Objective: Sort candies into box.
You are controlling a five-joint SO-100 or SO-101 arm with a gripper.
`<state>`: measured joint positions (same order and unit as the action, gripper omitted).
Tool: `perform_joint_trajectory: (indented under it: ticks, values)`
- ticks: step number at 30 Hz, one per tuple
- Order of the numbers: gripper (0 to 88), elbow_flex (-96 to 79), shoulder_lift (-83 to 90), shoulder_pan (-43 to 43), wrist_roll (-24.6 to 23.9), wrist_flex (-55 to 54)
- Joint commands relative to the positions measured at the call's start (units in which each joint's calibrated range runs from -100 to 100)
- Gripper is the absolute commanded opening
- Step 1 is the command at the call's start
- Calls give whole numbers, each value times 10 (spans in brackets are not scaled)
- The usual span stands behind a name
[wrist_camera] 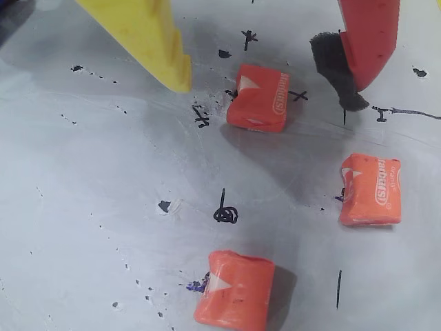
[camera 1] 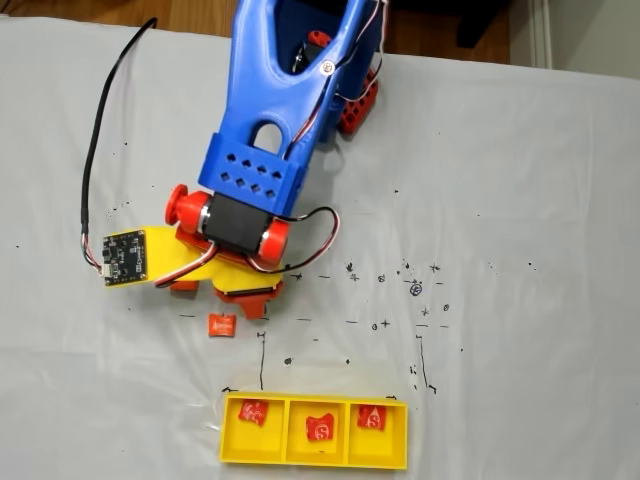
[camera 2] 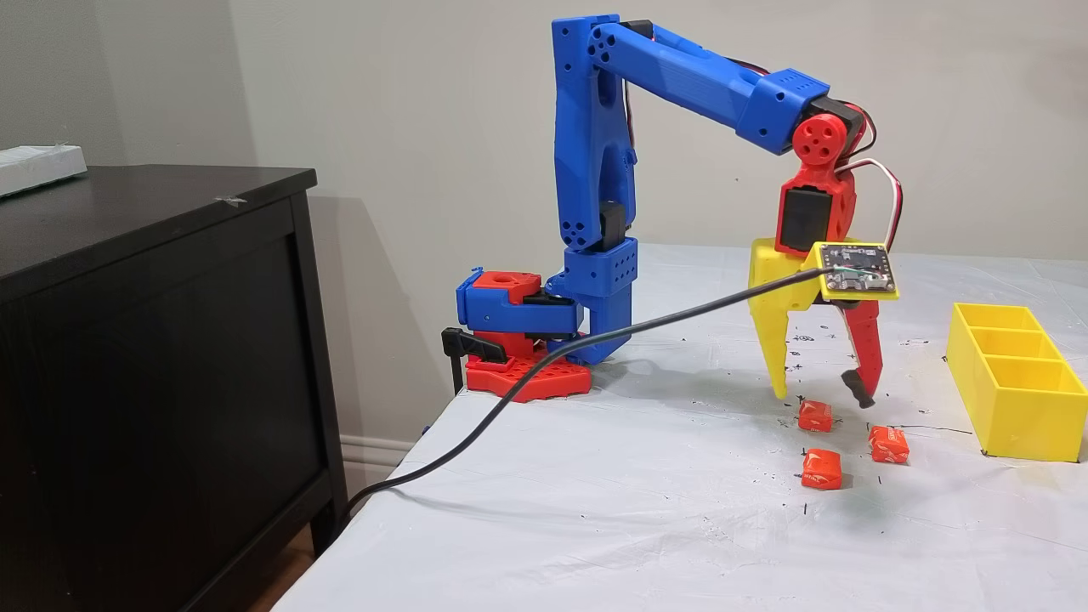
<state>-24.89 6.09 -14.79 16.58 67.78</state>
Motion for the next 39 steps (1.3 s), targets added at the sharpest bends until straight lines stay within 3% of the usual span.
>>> perform_joint_trajectory:
  ticks: [1, 37, 39]
  values:
    - [281, 1, 44, 1, 3, -6]
    - [243, -43, -46, 17, -13, -85]
    - [177, -49, -43, 17, -13, -90]
